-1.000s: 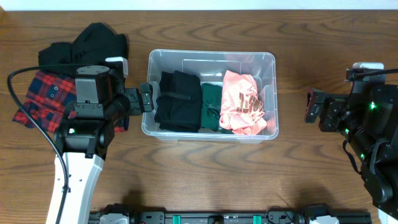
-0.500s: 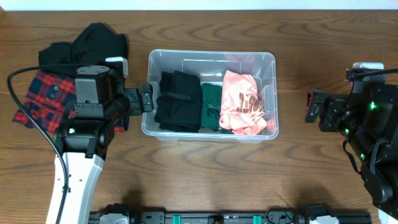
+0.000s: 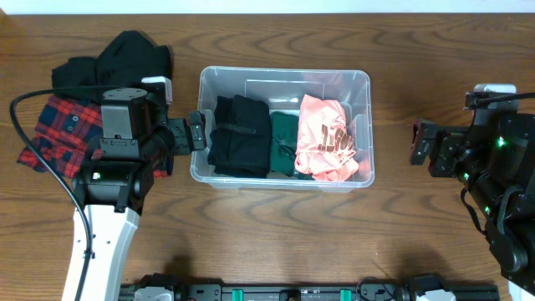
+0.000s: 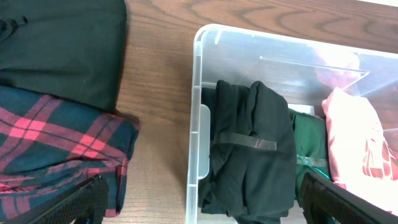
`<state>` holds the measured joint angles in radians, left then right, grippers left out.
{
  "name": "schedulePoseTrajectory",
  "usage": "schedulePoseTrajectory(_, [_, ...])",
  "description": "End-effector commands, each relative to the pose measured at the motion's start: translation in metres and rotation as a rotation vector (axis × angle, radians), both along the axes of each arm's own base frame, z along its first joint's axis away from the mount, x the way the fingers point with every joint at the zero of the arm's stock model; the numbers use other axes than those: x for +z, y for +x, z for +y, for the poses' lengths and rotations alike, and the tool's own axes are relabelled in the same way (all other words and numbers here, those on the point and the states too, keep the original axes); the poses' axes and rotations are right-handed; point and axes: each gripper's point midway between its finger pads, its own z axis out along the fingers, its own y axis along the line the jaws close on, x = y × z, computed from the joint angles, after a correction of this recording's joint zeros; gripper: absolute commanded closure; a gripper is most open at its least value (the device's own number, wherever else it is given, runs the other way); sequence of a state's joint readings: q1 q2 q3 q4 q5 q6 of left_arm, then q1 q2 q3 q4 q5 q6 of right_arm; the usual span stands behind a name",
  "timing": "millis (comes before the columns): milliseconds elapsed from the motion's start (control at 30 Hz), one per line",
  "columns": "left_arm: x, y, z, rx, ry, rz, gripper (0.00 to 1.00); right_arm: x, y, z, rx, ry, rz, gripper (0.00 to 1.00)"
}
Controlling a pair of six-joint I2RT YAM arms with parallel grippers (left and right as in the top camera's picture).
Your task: Pack container
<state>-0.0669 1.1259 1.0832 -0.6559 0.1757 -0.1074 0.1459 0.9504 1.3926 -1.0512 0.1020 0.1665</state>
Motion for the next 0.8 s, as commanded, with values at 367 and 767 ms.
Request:
schedulePoseTrajectory(367, [0.0034,0.0007,0.0035,0.007,0.014,-0.006,0.02,0.0029,-0.0004,-0.0032,-0.003,-0.017,-0.008,0.01])
schedulePoseTrajectory(767, [0.0000,-0.0023,0.0037,0.007,0.015,0.012,0.02,0.0029,-0.0004,-0.0032,-0.003,-0.017,-0.008,0.01])
